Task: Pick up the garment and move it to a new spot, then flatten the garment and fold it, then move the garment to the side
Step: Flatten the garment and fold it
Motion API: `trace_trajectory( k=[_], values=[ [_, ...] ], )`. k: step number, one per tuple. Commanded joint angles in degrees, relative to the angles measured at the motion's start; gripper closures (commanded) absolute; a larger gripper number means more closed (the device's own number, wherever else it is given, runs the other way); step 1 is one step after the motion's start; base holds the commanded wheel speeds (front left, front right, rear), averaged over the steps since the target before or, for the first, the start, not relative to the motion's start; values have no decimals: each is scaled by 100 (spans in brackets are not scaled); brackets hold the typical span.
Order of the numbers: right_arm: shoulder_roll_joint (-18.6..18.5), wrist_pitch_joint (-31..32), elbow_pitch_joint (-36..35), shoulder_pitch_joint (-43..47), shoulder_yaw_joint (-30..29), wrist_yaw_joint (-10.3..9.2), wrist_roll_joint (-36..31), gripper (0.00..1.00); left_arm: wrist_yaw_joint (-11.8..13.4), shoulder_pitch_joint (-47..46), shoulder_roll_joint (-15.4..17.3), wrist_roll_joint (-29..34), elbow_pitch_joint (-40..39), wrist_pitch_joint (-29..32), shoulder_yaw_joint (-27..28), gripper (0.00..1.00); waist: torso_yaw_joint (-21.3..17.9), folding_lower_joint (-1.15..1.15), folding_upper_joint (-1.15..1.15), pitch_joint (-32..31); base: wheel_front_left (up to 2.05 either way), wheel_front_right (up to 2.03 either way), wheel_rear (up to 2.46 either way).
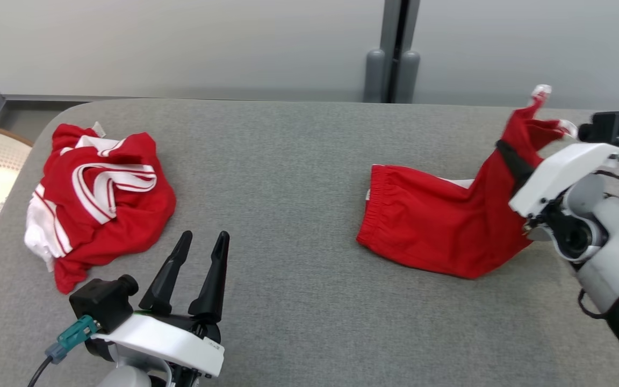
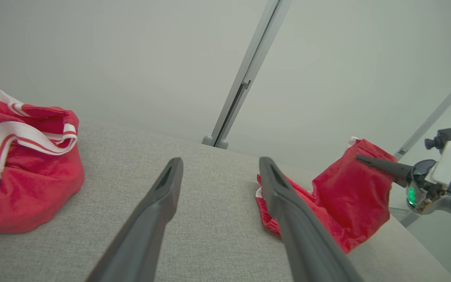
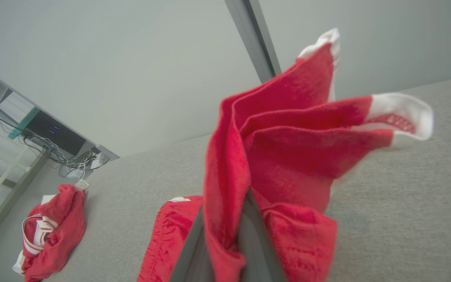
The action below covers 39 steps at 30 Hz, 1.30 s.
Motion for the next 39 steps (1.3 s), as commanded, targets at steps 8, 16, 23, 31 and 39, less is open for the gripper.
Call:
trace_trajectory(
  k=[8,16,23,31,39],
  values=[
    [718,257,771,-198,413,-1,-250,100,-94,-138,-134,25,176,-9,-76,0,477,0,0,20,0,0,0],
    [1155,324,1309,-275,623,0,-346,82,-169,-226,-260,65,329,-29,-54,0,579,0,0,114,0,0,0],
    [1311,120,1028,-177,632,-1,-203,0,-192,-201,-290,83,353,-40,57,0,382,0,0,51,0,0,0],
    [1101,-838,191,-22,514,-1,-83,0,-100,-11,-225,160,237,-44,373,0,-89,0,0,-112,0,0,0],
    [578,-1464,520,147,431,0,-274,0,-24,81,-229,530,131,-43,501,0,-297,0,0,-171,0,0,0]
  ],
)
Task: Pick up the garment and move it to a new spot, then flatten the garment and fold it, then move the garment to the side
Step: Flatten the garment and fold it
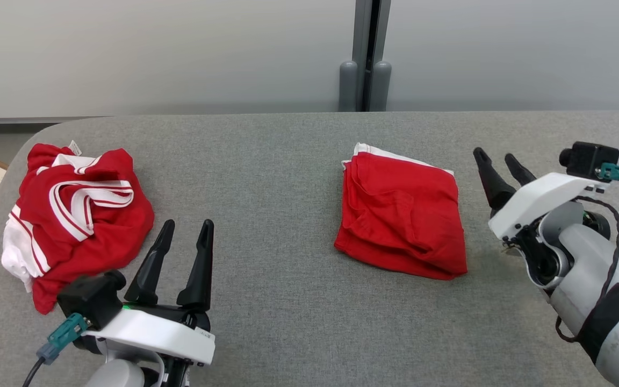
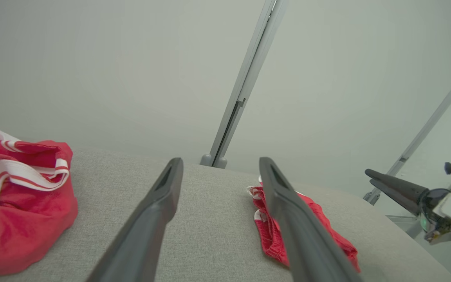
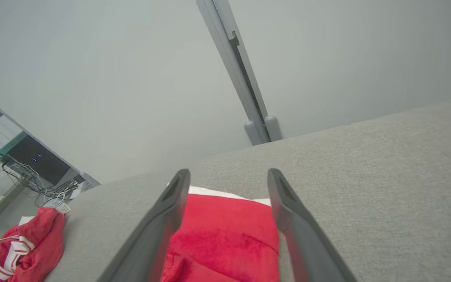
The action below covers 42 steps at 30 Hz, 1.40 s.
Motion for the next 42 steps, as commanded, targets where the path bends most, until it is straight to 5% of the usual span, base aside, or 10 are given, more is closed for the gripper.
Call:
trace_trajectory(
  k=[1,5,7,8,16,31,32,34,35,42],
  values=[
    [-15,-58,88,56,-7,-1,-46,0,34,55,0,79,-4,-4,15,0,11,0,0,11,0,0,0],
    [-15,-134,534,57,34,0,-164,3,35,33,-33,218,-20,-3,-3,0,136,0,0,77,0,0,0],
    [64,-134,739,39,67,0,-201,80,30,-11,-39,291,-22,-3,6,0,237,0,0,115,0,0,0],
    [116,-99,824,36,62,-1,-183,100,30,-34,-39,336,-32,-3,17,0,289,0,0,132,0,0,0],
    [640,450,1248,238,188,0,-93,100,0,-57,-165,660,-14,-3,76,0,721,0,0,205,0,0,0],
    [980,217,-132,600,786,-1,-168,100,-157,143,-375,1037,117,-3,380,0,563,0,0,80,0,0,0],
    [917,96,-228,577,800,-1,-201,72,-162,171,-374,1051,111,-3,412,0,502,0,0,59,0,0,0],
    [784,-147,-446,523,816,-1,-261,46,-158,224,-369,1101,91,-3,491,0,362,0,0,10,0,0,0],
    [702,-242,-538,498,791,-1,-290,0,-156,248,-362,1106,80,-3,539,0,280,0,0,-13,0,0,0],
    [-44,-565,-1402,396,-298,-1,-1118,0,-118,393,-287,1242,-26,-3,887,0,-400,0,0,-139,0,0,0]
  ],
)
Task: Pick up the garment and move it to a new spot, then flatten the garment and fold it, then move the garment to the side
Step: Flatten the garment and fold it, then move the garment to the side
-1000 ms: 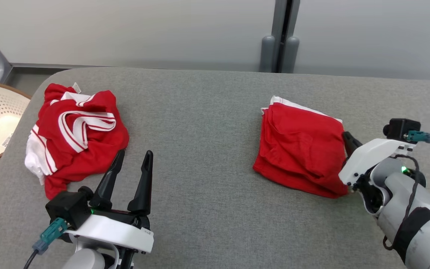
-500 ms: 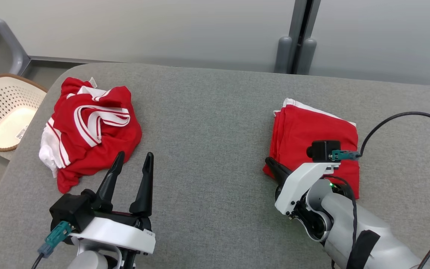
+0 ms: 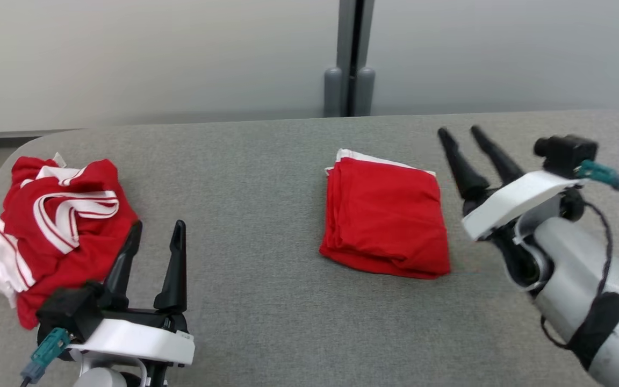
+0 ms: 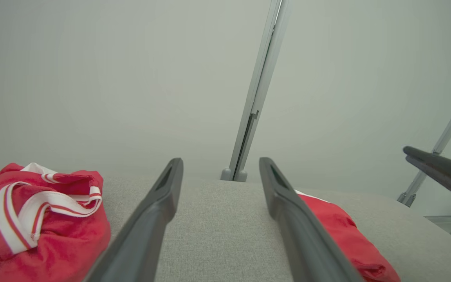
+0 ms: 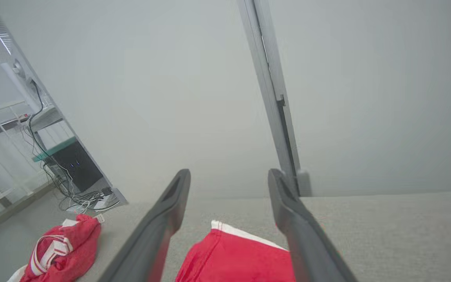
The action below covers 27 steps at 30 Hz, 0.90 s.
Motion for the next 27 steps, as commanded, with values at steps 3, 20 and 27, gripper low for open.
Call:
trace_trajectory(
  k=[3,20,27],
  values=[
    [-265,-20,-538,436,-919,-2,-918,0,36,96,53,109,-67,0,180,0,-416,0,0,-92,0,0,0],
    [400,21,-2262,2947,-3665,-2,-3412,0,134,474,167,480,-36,0,702,0,-787,0,0,-266,0,0,0],
    [604,237,-2513,3210,-3893,-2,-3695,0,76,494,79,596,53,0,790,0,-775,0,0,-278,0,0,0]
  ],
)
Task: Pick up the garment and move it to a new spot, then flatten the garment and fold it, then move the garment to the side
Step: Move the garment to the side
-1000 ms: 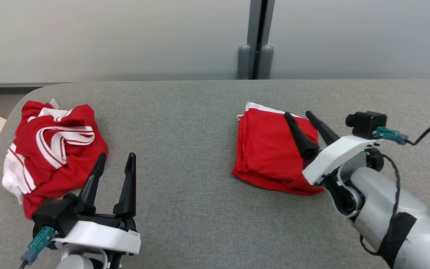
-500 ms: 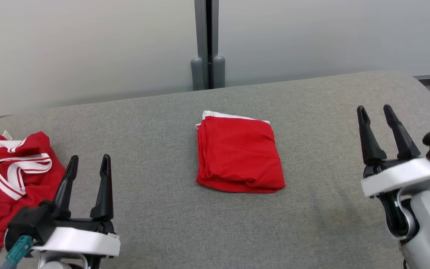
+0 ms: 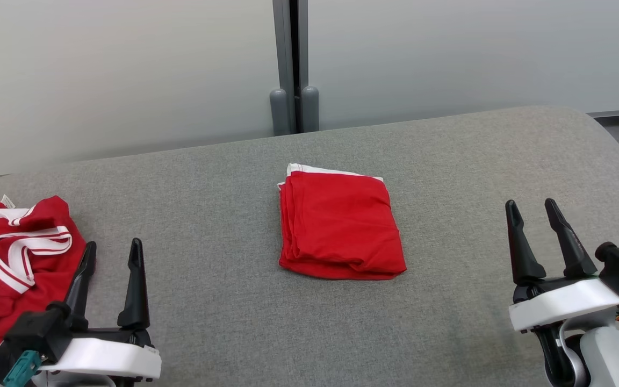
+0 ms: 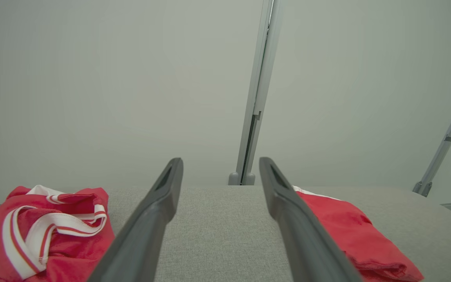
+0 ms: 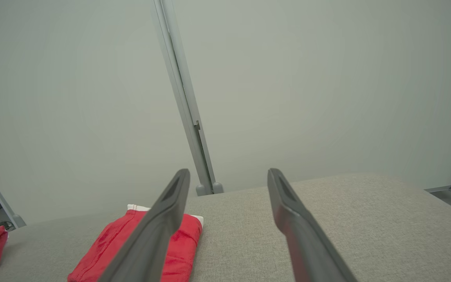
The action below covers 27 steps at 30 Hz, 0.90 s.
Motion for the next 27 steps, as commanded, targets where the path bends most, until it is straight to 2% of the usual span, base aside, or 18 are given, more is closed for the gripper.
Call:
trace_trajectory(
  k=[1,9,13,21,27],
  values=[
    [39,36,-59,81,-31,-2,-36,0,-20,21,11,53,13,0,28,0,5,0,0,3,0,0,0],
    [34,479,-223,-145,-15,-2,-262,0,-32,-78,-23,98,92,22,-58,0,103,0,0,111,0,0,0],
    [69,871,105,-603,23,-2,-234,0,-28,-206,-35,117,66,66,-119,0,254,0,0,287,0,0,0],
    [-59,2195,1345,-1874,473,-1,234,0,-111,-540,-116,130,88,154,-305,0,746,0,0,706,0,0,0],
    [-101,3236,2523,-2580,262,-1,776,0,-203,-816,-204,144,181,176,-462,0,1210,0,0,1020,0,0,0]
  ],
)
